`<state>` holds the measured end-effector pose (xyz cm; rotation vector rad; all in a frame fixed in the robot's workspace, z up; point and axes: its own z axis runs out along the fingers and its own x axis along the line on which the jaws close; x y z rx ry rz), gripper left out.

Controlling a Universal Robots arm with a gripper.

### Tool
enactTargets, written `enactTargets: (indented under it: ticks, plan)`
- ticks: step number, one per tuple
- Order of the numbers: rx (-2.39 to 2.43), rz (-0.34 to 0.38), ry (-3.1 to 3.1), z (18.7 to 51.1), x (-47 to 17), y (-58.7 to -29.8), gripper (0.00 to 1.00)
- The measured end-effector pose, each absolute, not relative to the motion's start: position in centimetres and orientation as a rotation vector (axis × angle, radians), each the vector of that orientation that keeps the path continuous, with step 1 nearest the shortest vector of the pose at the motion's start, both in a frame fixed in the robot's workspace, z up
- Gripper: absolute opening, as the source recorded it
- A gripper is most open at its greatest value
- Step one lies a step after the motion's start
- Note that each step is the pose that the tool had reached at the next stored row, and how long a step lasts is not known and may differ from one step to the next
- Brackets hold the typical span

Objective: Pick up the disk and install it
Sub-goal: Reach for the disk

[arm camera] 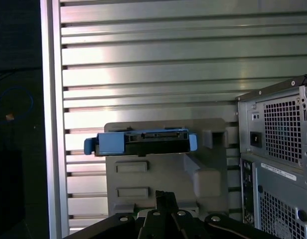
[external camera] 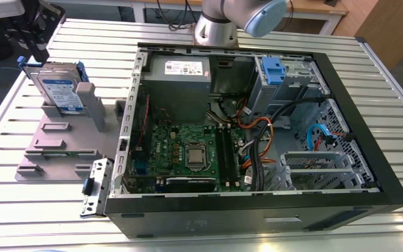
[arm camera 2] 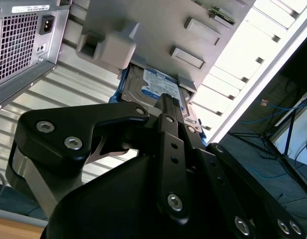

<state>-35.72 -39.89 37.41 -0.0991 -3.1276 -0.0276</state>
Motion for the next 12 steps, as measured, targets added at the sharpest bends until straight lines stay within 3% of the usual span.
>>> enactTargets:
  ticks: [12]
  plan:
    - [-0.099, -0.028, -3.128, 37.36, -36.10, -39.89, 0.11]
